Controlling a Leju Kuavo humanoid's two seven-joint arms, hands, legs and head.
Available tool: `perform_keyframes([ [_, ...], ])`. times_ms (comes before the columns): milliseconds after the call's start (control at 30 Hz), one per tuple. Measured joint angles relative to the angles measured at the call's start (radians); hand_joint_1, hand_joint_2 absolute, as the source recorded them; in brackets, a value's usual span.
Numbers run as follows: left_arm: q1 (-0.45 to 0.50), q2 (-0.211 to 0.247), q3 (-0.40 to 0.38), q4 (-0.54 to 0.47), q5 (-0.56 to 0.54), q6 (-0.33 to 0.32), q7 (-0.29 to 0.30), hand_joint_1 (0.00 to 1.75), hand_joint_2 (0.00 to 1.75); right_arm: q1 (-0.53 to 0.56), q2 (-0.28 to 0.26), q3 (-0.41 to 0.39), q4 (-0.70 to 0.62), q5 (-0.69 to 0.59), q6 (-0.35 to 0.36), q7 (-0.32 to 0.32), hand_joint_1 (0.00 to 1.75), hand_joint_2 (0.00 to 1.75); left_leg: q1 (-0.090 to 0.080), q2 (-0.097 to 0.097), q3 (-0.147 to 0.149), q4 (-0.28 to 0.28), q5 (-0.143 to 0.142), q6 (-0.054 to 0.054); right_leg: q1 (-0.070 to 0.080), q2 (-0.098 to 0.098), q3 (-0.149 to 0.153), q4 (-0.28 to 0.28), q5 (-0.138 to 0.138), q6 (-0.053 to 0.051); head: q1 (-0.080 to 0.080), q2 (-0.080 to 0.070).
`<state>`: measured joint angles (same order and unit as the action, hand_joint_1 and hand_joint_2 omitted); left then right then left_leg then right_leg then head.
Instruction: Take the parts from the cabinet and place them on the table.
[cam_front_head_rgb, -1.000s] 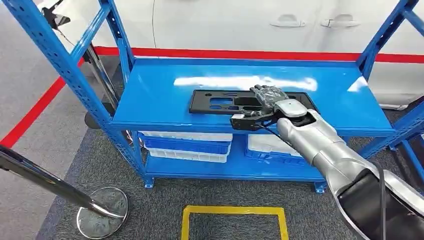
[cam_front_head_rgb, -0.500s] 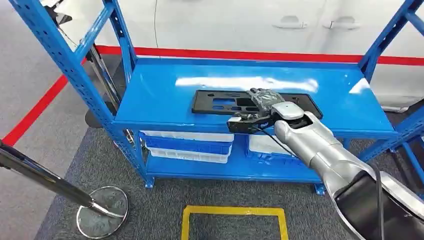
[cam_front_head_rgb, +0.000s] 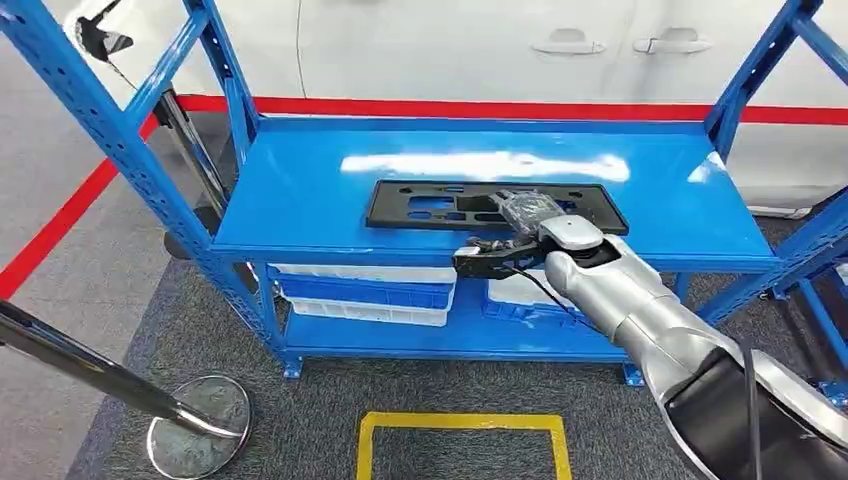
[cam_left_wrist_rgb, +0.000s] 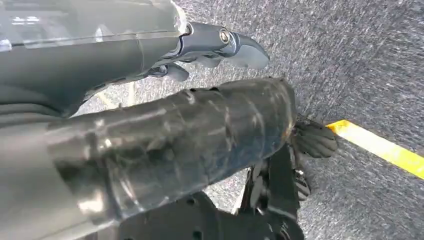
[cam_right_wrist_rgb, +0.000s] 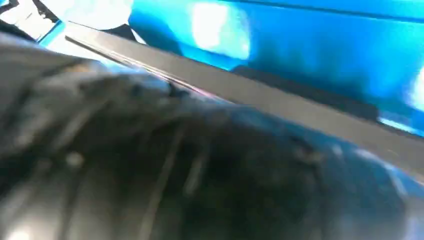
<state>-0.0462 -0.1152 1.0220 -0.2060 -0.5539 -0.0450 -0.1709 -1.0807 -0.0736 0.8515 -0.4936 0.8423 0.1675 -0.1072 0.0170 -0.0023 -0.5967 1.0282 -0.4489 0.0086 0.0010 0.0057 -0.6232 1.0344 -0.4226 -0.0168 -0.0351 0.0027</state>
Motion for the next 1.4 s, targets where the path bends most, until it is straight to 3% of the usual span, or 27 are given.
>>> perform_keyframes([
  [67,0.0,0.0,0.002,0.0,-0.001,0.0,0.001,0.0,0.0,0.011,0.0,0.0,0.003,-0.01,-0.003,-0.006,0.0,0.0,-0.005,-0.002,-0.002,0.001,0.003,0.006,-0.005,-0.002,0.002,-0.004,0.005,0.011,0.0,0.0],
  [133,-0.001,-0.002,0.004,0.0,-0.003,0.0,0.001,0.0,0.0,0.021,0.0,0.0,0.005,-0.011,-0.01,-0.007,0.0,0.0,0.005,0.001,0.004,-0.016,0.015,0.02,-0.006,-0.002,0.001,0.001,-0.003,0.023,0.0,0.0],
  [200,0.0,-0.002,0.007,0.0,-0.004,0.0,0.001,0.0,0.0,0.028,0.0,0.0,0.009,-0.011,-0.014,-0.008,0.0,0.0,0.004,0.002,0.003,-0.017,0.018,0.028,-0.008,-0.003,-0.039,0.09,-0.066,0.032,0.001,0.0],
  [233,-0.001,-0.002,0.007,0.0,-0.004,0.0,0.001,0.0,0.0,0.035,0.0,0.0,0.011,-0.011,-0.016,-0.01,0.0,1.75,0.004,0.002,0.002,-0.017,0.018,0.029,-0.01,-0.003,-0.074,0.17,-0.106,0.037,0.0,0.0],
  [267,0.0,-0.002,0.008,0.0,-0.005,0.0,0.001,0.0,0.0,0.045,0.0,0.0,0.014,-0.011,-0.017,-0.01,0.0,1.75,0.004,0.002,0.002,-0.017,0.018,0.029,-0.012,-0.003,-0.109,0.246,-0.135,0.041,0.001,0.0],
  [300,0.0,-0.002,0.008,0.0,-0.006,0.0,0.001,0.0,0.0,0.054,0.0,0.0,0.018,-0.011,-0.019,-0.01,0.0,0.0,0.004,0.001,0.001,-0.015,0.018,0.029,-0.014,-0.003,-0.129,0.29,-0.142,0.043,0.001,0.0],
  [500,0.0,-0.002,0.008,0.0,-0.008,0.0,0.001,0.0,0.0,0.056,0.0,0.0,0.019,-0.011,-0.02,-0.01,0.0,0.0,0.004,0.001,0.001,-0.015,0.018,0.029,-0.015,-0.003,-0.13,0.293,-0.14,0.044,0.001,0.0],
  [533,0.0,-0.002,0.008,0.0,-0.008,0.0,0.001,0.0,0.0,0.057,0.0,0.0,0.019,-0.011,-0.021,-0.011,0.0,1.75,0.004,0.001,0.001,-0.015,0.018,0.029,-0.015,-0.003,-0.13,0.294,-0.14,0.044,0.001,0.0],
  [567,0.0,-0.002,0.008,0.0,-0.008,0.0,0.001,0.0,0.0,0.057,0.0,0.0,0.019,-0.011,-0.022,-0.011,0.0,1.75,0.004,0.001,0.001,-0.015,0.018,0.029,-0.015,-0.003,-0.131,0.294,-0.138,0.044,0.001,0.0],
  [600,0.0,-0.002,0.01,0.0,-0.014,0.0,0.001,0.0,0.0,0.059,0.0,0.0,0.023,-0.011,-0.026,-0.013,0.0,1.75,0.004,-0.001,0.002,-0.01,0.014,0.025,-0.018,-0.005,-0.072,0.174,-0.057,0.042,0.001,0.0],
  [633,0.0,-0.003,0.01,0.0,-0.015,0.0,0.001,0.0,0.0,0.059,0.0,0.0,0.024,-0.011,-0.027,-0.014,0.0,1.75,0.004,-0.001,0.002,-0.009,0.013,0.024,-0.018,-0.006,-0.043,0.118,-0.031,0.04,0.001,0.0],
  [667,-0.001,-0.007,0.015,0.0,-0.021,0.0,0.001,0.0,0.0,0.058,0.001,0.0,0.027,-0.011,-0.033,-0.017,0.0,1.75,0.0,-0.002,-0.001,-0.006,0.01,0.005,-0.005,-0.005,0.01,0.0,-0.01,0.021,0.0,0.0],
  [700,-0.001,-0.008,0.016,0.0,-0.021,0.0,0.001,0.0,0.0,0.057,0.005,0.0,0.028,-0.011,-0.034,-0.017,0.0,1.75,0.002,-0.002,-0.006,0.014,-0.009,-0.011,-0.014,-0.009,0.024,-0.024,0.002,-0.004,0.0,0.0],
  [733,-0.001,-0.01,0.016,0.0,-0.021,0.0,0.001,0.0,0.0,0.057,0.006,0.0,0.028,-0.01,-0.034,-0.017,0.0,1.75,0.004,-0.001,-0.033,0.073,-0.049,-0.012,-0.014,-0.01,0.023,-0.024,0.003,-0.012,-0.002,0.0],
  [800,0.0,-0.01,0.016,0.0,-0.023,0.0,0.001,0.0,0.0,0.059,0.006,0.0,0.03,-0.007,-0.035,-0.015,0.0,1.75,0.005,-0.001,-0.105,0.23,-0.118,-0.017,-0.012,-0.011,0.022,-0.023,0.003,-0.013,-0.001,0.0],
  [833,0.0,-0.01,0.016,0.0,-0.025,0.0,0.001,0.0,0.0,0.062,0.006,0.0,0.032,-0.004,-0.035,-0.014,0.0,1.75,0.005,-0.001,-0.13,0.282,-0.131,-0.02,-0.011,-0.011,0.021,-0.022,0.003,-0.013,-0.001,0.0],
  [867,0.0,-0.01,0.016,0.0,-0.03,0.0,0.002,0.0,0.0,0.065,0.006,0.0,0.033,-0.002,-0.037,-0.01,0.0,0.0,0.005,-0.001,-0.136,0.291,-0.121,-0.021,-0.011,-0.01,0.021,-0.019,0.003,-0.013,-0.001,0.0],
  [900,0.0,-0.01,0.016,0.0,-0.035,0.0,0.002,0.0,0.0,0.067,0.005,0.0,0.035,0.004,-0.04,-0.008,0.0,0.0,0.006,-0.001,-0.118,0.253,-0.089,-0.021,-0.012,-0.009,0.02,-0.016,0.002,-0.012,-0.001,0.0],
  [967,0.0,-0.01,0.016,0.0,-0.042,0.0,0.003,0.0,0.0,0.068,0.005,0.0,0.036,0.009,-0.05,-0.005,0.0,0.0,0.007,0.0,-0.035,0.087,-0.004,-0.018,-0.014,-0.007,0.019,-0.008,-0.003,-0.007,-0.001,0.0],
  [1000,0.0,-0.01,0.016,0.0,-0.044,0.0,0.003,0.0,0.0,0.068,0.003,0.0,0.037,0.011,-0.053,-0.005,0.0,0.0,0.007,0.0,-0.003,0.015,0.003,-0.014,-0.014,-0.007,0.018,-0.002,-0.006,-0.001,-0.001,0.0],
  [1033,-0.001,-0.01,0.016,0.0,-0.049,0.0,0.003,0.0,0.0,0.067,-0.001,0.0,0.037,0.015,-0.06,-0.005,0.0,1.75,0.002,-0.001,0.006,0.005,-0.006,-0.011,-0.004,-0.006,0.011,0.005,-0.01,0.006,-0.001,0.0],
  [1167,-0.004,-0.013,0.016,0.0,-0.064,0.0,0.003,0.0,0.0,0.067,-0.005,0.0,0.033,0.032,-0.088,-0.006,0.0,1.75,0.002,-0.002,0.0,0.0,0.007,0.015,-0.009,-0.005,0.011,-0.001,-0.002,0.029,0.0,0.0],
  [1233,-0.004,-0.016,0.016,0.0,-0.067,0.0,0.003,0.0,0.0,0.064,-0.012,-0.001,0.024,0.039,-0.089,-0.006,0.0,1.75,0.005,0.003,-0.001,-0.004,0.013,0.026,-0.013,-0.006,-0.013,0.056,-0.052,0.037,0.0,0.0],
  [1267,-0.004,-0.016,0.016,0.0,-0.067,0.0,0.003,0.0,0.0,0.062,-0.013,-0.001,0.023,0.042,-0.089,-0.006,0.0,0.0,0.004,0.004,-0.003,-0.004,0.014,0.029,-0.014,-0.005,-0.046,0.131,-0.095,0.041,0.0,0.0],
  [1333,-0.005,-0.016,0.016,0.0,-0.069,0.0,0.003,0.0,0.0,0.066,-0.014,-0.001,0.02,0.042,-0.089,-0.006,0.0,0.0,0.003,0.004,-0.007,-0.003,0.014,0.03,-0.015,-0.006,-0.11,0.274,-0.153,0.046,0.0,0.0],
  [1367,-0.004,-0.016,0.016,0.0,-0.07,0.0,0.003,0.0,0.0,0.07,-0.015,-0.001,0.019,0.042,-0.089,-0.005,0.0,0.0,0.003,0.002,-0.007,-0.003,0.014,0.029,-0.015,-0.006,-0.121,0.3,-0.151,0.047,0.0,0.0],
  [1400,-0.004,-0.016,0.016,0.0,-0.07,0.0,0.003,0.0,0.0,0.069,-0.015,-0.001,0.018,0.042,-0.089,-0.005,0.0,0.0,0.003,0.0,-0.006,-0.003,0.014,0.029,-0.015,-0.006,-0.11,0.277,-0.129,0.045,0.0,0.0],
])
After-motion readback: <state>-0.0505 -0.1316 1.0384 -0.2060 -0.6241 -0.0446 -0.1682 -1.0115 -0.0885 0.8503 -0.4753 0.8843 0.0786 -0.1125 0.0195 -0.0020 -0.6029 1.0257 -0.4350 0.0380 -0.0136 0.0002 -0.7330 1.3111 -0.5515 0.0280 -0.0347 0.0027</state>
